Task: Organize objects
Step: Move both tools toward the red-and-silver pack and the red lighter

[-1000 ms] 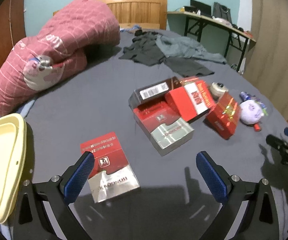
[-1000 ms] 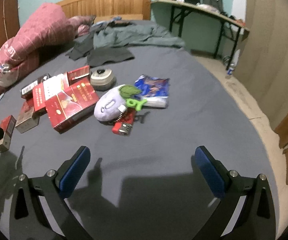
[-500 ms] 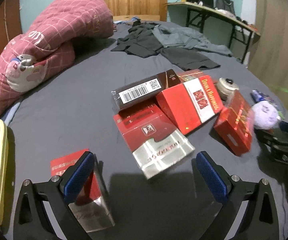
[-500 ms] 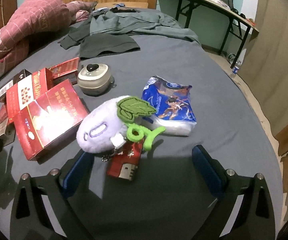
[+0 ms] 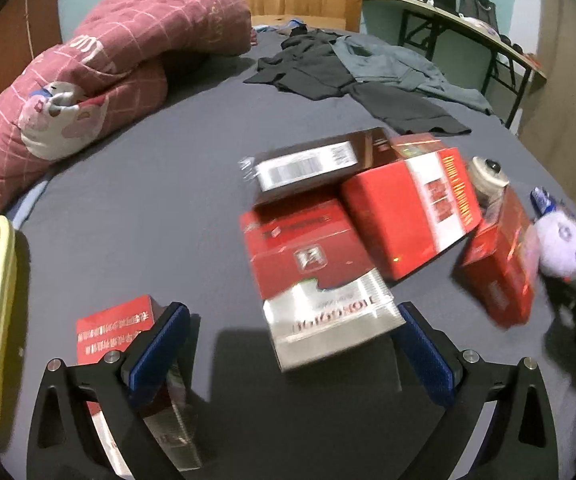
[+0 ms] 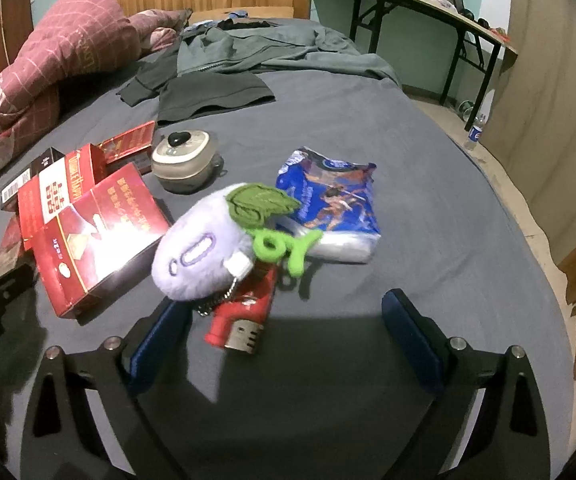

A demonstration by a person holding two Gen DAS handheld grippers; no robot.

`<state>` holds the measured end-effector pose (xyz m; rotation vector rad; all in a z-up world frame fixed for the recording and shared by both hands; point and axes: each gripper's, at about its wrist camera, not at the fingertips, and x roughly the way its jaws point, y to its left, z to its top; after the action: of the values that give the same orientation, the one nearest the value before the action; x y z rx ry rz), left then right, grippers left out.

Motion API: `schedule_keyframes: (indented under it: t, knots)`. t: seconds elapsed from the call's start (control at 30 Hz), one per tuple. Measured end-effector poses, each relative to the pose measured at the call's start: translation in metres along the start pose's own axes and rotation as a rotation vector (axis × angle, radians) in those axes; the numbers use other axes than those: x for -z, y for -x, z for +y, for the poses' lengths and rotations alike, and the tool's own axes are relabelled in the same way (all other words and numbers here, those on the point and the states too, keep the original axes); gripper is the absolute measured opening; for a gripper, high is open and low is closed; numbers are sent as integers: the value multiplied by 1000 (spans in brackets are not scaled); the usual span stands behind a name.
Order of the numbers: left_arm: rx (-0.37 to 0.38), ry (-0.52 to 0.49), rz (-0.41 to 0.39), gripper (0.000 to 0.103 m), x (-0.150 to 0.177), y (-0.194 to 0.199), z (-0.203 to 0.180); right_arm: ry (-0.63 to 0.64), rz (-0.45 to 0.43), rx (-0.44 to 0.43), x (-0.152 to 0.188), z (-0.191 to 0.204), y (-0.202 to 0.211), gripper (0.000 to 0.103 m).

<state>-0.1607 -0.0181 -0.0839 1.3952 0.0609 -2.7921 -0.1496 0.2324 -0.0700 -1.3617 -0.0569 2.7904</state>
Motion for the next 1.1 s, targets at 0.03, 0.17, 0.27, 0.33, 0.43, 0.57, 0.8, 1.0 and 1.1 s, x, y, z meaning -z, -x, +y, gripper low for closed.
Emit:
schedule_keyframes:
  t: [0.03, 0.17, 0.27, 0.33, 0.43, 0.57, 0.8, 1.0, 1.1]
  knots:
    - [1, 11, 5, 103, 2, 0, 9, -6, -1, -2, 0, -2, 0, 96]
    - [24, 37, -21, 103, 14, 18, 38, -16, -14, -9, 1, -5, 2, 96]
    - [-5, 72, -36, 103, 27, 33, 54, -7, -17, 7, 1, -1, 2, 96]
    - [-26, 96, -39, 103, 37, 44, 62, -5, -18, 10, 2, -2, 2, 96]
    - [-40, 131, -48, 103, 51, 60, 74, -3, -16, 11, 3, -2, 0, 96]
    - [-17, 146, -36, 103, 62, 80, 79, 1, -10, 13, 2, -1, -1, 97]
    - [24, 76, -86, 103, 71, 125, 94, -5, -8, 2, 3, -2, -3, 98]
    - [-25, 11, -48, 103, 94, 132, 118, -5, -8, 1, 4, -3, -3, 98]
    - [-42, 66, -26, 103, 99, 126, 122, -2, -9, 6, 4, -3, -4, 98]
